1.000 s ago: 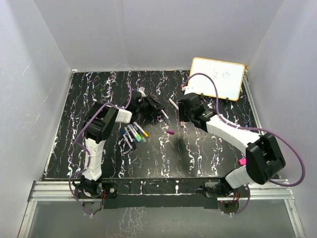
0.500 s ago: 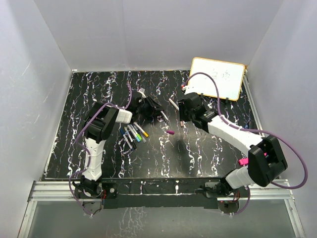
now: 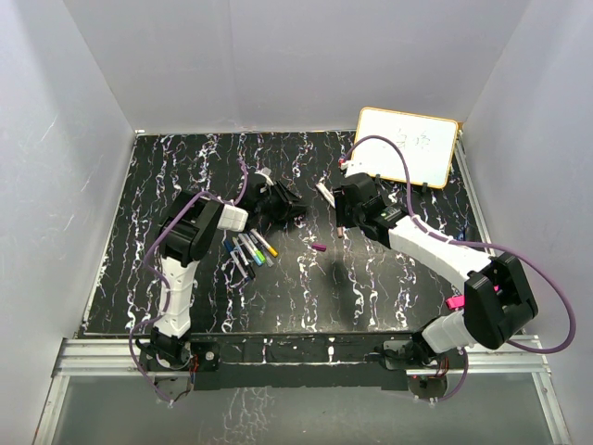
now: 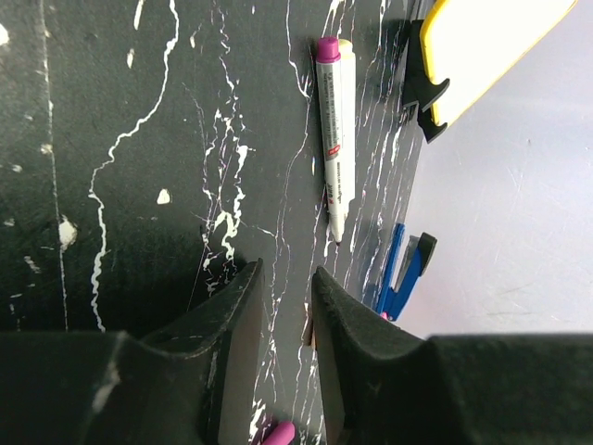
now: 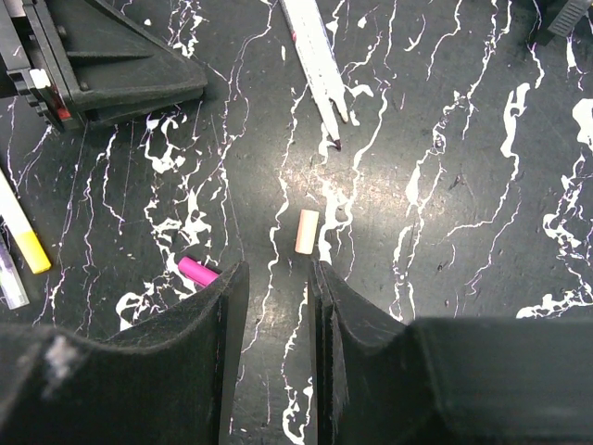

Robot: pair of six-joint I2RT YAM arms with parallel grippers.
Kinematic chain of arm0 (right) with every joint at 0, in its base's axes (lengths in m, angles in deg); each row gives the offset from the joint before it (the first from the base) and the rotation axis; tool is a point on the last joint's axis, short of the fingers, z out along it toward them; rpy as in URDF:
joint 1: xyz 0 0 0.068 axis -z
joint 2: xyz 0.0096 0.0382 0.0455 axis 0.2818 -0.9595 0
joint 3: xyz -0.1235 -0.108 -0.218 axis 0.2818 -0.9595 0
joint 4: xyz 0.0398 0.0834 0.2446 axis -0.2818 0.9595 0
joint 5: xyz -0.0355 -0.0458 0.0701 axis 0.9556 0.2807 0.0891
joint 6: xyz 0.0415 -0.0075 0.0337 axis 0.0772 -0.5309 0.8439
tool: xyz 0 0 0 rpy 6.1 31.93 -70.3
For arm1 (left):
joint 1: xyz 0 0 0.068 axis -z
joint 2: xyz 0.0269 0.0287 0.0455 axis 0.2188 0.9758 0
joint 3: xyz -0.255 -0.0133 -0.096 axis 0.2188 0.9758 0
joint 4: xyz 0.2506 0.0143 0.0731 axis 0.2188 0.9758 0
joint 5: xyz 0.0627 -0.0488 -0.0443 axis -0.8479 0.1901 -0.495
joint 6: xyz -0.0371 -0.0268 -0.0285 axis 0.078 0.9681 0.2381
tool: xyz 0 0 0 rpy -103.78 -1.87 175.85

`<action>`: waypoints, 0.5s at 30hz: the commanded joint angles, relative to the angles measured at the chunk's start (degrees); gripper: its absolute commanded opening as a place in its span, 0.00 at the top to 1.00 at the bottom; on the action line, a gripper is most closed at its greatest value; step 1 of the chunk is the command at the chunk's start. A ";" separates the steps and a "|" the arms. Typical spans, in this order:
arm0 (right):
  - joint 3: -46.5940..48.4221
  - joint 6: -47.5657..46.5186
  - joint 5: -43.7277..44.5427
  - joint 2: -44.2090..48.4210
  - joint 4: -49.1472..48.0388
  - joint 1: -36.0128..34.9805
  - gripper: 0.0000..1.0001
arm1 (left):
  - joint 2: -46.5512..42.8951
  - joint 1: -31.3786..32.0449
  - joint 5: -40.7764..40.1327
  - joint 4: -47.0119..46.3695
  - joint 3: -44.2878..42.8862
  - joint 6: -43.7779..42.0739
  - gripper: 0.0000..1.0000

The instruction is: Open the pen caps

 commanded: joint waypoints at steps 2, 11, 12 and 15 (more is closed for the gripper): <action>1.33 -0.15 -0.53 1.56 -2.10 0.33 0.69 | -2.67 0.39 -0.63 -0.31 0.92 0.09 0.72; 1.36 -1.78 -5.41 -0.51 -3.46 0.29 0.64 | -17.13 -0.16 -3.06 -3.70 5.97 -4.03 0.63; 1.51 -2.33 -6.82 -1.03 -3.65 0.28 0.63 | -19.86 -0.26 -4.17 -2.82 6.61 -5.57 0.59; 2.05 -3.31 -10.82 -3.32 -4.57 -0.13 0.60 | -27.65 -0.55 -8.83 1.21 8.64 -10.45 0.36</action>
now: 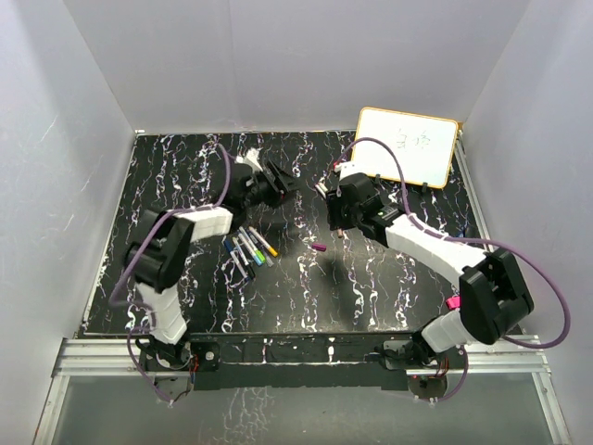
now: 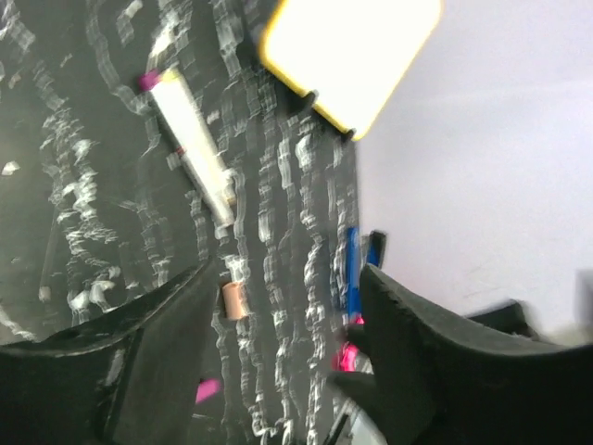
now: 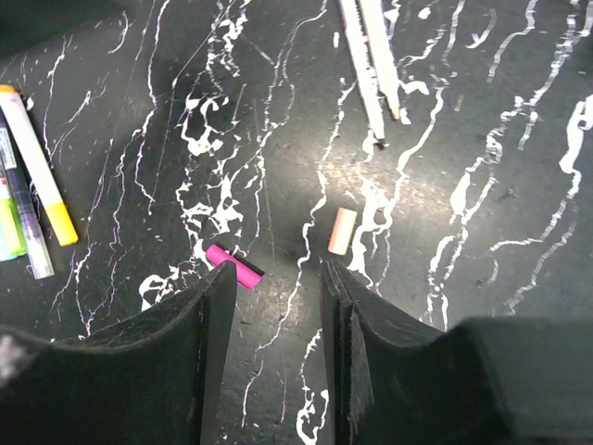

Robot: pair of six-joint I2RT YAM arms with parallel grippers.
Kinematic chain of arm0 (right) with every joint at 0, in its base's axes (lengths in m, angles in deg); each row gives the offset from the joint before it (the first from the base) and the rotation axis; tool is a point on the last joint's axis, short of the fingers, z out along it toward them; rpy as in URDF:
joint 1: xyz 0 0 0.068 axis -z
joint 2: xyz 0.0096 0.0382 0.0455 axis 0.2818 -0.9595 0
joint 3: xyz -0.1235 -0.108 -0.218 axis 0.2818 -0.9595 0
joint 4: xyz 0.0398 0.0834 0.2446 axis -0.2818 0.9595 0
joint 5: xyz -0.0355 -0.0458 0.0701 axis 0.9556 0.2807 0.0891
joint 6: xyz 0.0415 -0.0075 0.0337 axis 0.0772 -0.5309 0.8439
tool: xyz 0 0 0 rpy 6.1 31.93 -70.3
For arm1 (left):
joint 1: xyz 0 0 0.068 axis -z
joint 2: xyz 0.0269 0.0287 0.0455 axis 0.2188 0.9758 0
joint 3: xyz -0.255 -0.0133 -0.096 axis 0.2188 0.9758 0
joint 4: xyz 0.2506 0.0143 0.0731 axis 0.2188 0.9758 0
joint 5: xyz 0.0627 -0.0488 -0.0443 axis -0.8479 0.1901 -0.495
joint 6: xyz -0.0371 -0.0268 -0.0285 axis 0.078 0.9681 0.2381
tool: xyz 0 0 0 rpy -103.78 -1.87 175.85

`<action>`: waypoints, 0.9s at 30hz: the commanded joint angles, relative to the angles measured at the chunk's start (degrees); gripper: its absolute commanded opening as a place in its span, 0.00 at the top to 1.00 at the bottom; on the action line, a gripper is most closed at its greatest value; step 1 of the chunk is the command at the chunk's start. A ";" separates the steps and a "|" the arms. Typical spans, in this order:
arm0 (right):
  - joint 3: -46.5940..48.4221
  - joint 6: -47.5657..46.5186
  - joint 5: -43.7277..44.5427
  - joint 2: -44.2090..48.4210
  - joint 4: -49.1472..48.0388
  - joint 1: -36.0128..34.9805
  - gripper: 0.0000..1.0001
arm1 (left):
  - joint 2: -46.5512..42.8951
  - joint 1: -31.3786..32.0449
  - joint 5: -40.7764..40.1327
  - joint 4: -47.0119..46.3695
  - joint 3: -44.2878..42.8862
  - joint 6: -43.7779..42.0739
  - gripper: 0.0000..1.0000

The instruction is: Open the pen caps

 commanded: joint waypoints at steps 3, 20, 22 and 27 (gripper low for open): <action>3.74 -3.06 -7.52 -5.84 -4.88 -2.51 0.56 | -19.31 -1.39 -8.53 4.69 3.93 -9.20 0.02; 19.50 -5.12 -1.55 -26.18 -4.97 -17.27 0.54 | -49.25 -10.76 -22.84 21.85 20.80 -12.86 0.02; 21.17 -5.55 -0.86 -28.14 -4.21 -17.83 0.55 | -50.86 -10.97 -23.75 22.95 21.69 -13.17 0.02; 23.27 -6.02 -0.37 -30.68 -4.11 -18.83 0.55 | -53.00 -12.18 -24.01 25.22 23.73 -12.89 0.02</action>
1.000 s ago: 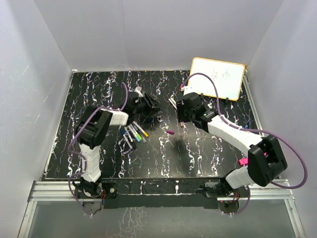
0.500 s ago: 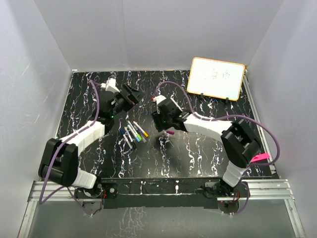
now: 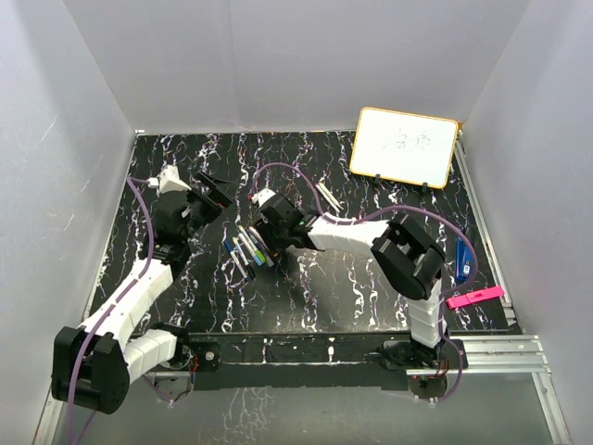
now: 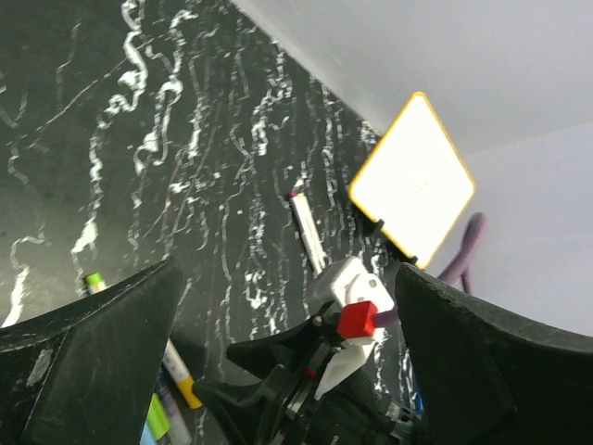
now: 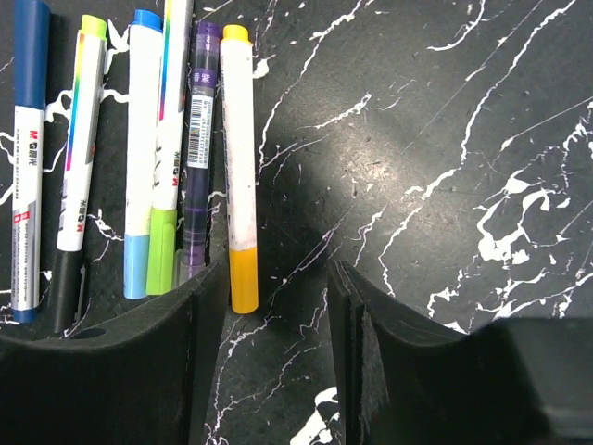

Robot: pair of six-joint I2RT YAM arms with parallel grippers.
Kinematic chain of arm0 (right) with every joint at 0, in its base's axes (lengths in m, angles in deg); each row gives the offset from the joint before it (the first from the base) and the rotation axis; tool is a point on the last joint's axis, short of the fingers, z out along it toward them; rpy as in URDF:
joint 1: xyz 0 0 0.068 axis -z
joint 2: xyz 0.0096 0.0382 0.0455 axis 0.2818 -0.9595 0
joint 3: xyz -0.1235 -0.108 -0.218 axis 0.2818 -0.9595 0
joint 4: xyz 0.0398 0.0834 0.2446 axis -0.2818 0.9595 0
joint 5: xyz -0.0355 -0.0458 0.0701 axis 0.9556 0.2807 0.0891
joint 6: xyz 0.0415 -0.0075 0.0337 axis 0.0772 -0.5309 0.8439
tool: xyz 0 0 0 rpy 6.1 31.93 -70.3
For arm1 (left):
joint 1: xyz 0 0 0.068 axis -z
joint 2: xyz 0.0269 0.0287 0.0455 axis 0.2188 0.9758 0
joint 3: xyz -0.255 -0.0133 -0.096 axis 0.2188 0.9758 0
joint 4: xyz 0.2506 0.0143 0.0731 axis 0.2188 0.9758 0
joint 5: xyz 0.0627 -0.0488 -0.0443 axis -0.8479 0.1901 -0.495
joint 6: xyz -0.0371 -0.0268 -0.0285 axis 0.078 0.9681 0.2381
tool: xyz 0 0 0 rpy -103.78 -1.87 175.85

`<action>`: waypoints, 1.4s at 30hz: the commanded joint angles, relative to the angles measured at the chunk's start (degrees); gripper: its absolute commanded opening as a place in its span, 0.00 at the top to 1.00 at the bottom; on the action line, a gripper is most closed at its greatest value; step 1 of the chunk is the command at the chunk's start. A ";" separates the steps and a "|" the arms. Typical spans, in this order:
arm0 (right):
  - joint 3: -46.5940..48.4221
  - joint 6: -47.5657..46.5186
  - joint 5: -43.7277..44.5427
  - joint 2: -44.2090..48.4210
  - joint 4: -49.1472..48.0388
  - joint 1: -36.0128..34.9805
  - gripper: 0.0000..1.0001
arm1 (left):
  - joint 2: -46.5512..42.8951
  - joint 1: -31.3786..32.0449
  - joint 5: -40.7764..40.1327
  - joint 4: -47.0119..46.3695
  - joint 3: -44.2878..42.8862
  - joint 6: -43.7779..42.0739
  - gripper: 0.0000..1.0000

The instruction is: Open the pen caps

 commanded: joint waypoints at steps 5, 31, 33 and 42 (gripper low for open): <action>4.62 -1.30 1.97 -1.94 -0.97 -0.89 0.56 | -3.23 -1.85 -2.06 4.99 2.75 -0.93 0.02; 6.61 -1.57 -0.60 -6.19 1.31 -1.63 0.70 | -1.31 -4.33 0.03 5.34 2.48 -0.64 0.02; 6.65 -1.44 -0.85 -6.44 1.43 -1.68 0.74 | -1.11 -4.45 0.32 5.19 2.48 -0.69 0.02; 5.62 -0.02 2.70 -4.22 -0.48 -1.30 1.00 | -0.54 -4.55 4.14 1.84 2.26 -4.15 0.02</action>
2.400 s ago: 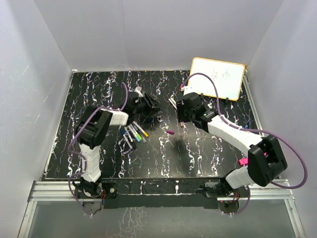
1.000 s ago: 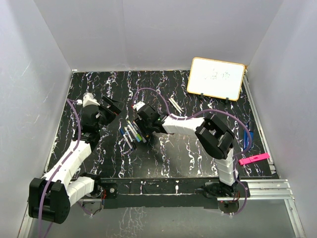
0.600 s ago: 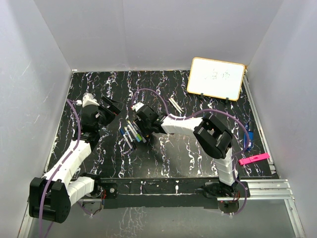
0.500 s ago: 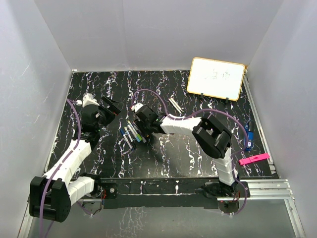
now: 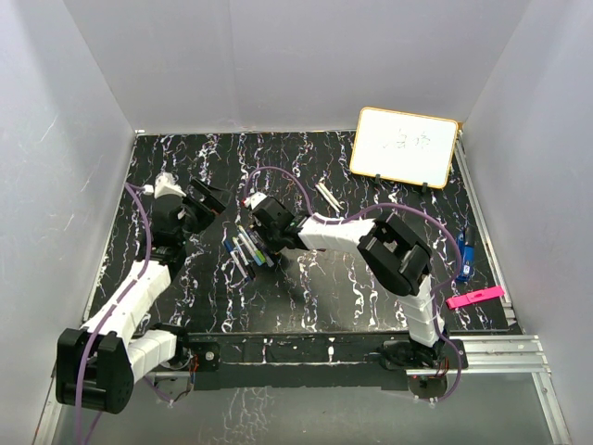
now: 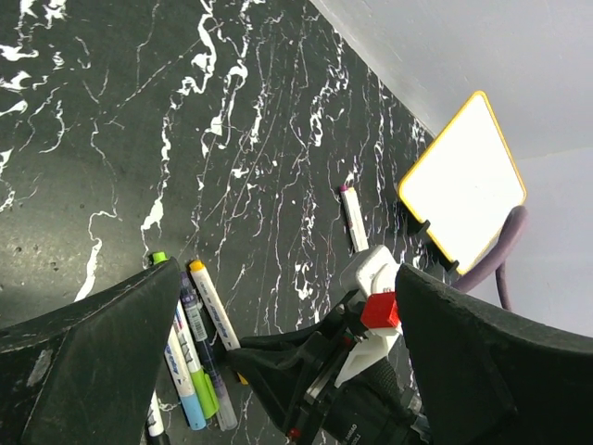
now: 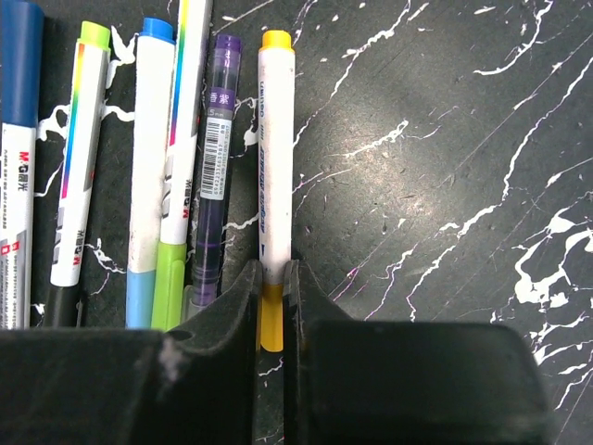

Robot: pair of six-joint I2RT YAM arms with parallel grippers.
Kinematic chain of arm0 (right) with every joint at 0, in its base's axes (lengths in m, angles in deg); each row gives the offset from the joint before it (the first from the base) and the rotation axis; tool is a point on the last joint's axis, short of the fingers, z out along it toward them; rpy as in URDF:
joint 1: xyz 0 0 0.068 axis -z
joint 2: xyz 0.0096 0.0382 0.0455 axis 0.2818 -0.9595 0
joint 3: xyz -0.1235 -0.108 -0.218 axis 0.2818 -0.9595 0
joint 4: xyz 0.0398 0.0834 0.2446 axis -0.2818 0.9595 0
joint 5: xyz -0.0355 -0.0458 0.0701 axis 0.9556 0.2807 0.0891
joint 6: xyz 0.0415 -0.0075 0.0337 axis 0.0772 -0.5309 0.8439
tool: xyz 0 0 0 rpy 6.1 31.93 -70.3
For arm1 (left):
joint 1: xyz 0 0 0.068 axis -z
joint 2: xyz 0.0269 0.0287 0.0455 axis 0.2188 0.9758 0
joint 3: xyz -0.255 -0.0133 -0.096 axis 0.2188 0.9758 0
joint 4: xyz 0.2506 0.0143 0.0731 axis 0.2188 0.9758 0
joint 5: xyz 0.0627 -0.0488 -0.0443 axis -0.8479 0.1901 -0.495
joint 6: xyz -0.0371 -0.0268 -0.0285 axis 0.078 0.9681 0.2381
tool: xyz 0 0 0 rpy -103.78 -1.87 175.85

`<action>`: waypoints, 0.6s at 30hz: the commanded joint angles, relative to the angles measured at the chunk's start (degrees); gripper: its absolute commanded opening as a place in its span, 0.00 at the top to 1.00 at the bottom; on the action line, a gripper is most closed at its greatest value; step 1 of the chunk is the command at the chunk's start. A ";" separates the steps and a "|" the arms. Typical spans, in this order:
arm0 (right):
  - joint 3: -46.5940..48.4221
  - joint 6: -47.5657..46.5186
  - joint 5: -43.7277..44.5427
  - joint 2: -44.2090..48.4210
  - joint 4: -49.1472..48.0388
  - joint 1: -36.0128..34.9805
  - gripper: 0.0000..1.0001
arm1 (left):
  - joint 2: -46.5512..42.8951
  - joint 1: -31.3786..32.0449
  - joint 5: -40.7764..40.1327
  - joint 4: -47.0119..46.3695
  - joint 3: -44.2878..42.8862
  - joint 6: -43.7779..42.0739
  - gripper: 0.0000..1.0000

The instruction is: Open the pen caps

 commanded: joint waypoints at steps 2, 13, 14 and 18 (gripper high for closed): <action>0.21 1.77 4.16 2.93 -3.31 0.45 1.00 | 0.99 -0.37 5.84 -4.35 -1.28 -4.45 0.03; -8.00 0.68 6.92 13.84 -11.62 0.79 1.00 | 17.54 -0.22 21.42 -14.09 -3.89 2.55 0.02; -8.20 0.59 7.01 14.46 -11.45 0.79 1.00 | 18.00 -0.14 22.01 -14.93 -4.02 3.18 0.02; -9.36 0.34 6.88 17.04 -11.80 0.79 1.00 | 20.60 0.52 23.43 -15.14 -5.48 3.76 0.02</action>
